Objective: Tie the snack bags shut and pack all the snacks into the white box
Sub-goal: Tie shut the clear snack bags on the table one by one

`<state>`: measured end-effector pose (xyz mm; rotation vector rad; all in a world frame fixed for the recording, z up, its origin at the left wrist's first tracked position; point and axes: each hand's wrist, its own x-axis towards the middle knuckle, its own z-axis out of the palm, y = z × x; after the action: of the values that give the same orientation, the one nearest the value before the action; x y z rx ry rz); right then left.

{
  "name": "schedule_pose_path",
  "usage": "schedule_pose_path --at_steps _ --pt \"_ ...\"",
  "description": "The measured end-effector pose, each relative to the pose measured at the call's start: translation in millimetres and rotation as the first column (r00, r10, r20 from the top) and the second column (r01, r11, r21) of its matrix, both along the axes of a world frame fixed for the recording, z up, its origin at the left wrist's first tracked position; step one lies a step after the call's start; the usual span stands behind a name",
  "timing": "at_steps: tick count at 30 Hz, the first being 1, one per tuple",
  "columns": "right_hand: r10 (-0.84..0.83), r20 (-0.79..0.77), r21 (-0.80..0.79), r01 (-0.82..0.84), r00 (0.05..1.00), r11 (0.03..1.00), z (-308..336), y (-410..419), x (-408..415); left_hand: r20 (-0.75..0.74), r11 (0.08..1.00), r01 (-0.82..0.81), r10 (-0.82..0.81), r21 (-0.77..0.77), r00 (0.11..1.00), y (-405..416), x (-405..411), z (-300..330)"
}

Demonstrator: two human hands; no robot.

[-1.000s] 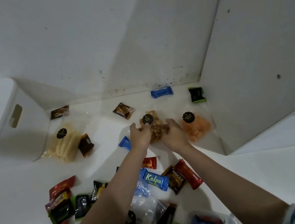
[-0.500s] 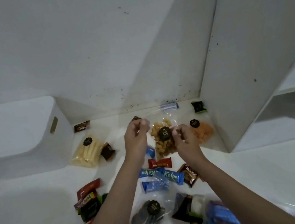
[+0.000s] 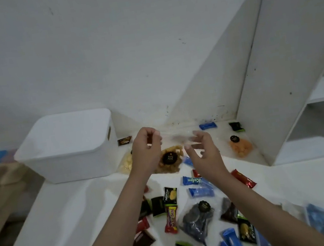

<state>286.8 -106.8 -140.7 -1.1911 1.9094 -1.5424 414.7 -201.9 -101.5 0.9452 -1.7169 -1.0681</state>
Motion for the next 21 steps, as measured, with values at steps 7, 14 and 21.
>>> schedule_pose_path --at_steps 7,14,21 --pt "0.035 -0.404 -0.067 -0.068 0.914 0.995 41.7 -8.6 49.4 0.107 0.978 0.122 -0.105 -0.167 0.989 3.6 51.2 10.7" --pt "0.075 -0.388 -0.053 -0.104 0.919 0.993 64.5 -12.7 74.8 0.027 0.978 0.183 -0.181 -0.101 0.983 6.6 78.0 17.5" --pt "0.064 -0.364 -0.059 -0.092 0.929 0.994 75.1 -14.8 81.4 0.091 0.942 0.314 -0.304 -0.118 0.948 -5.3 90.7 29.1"
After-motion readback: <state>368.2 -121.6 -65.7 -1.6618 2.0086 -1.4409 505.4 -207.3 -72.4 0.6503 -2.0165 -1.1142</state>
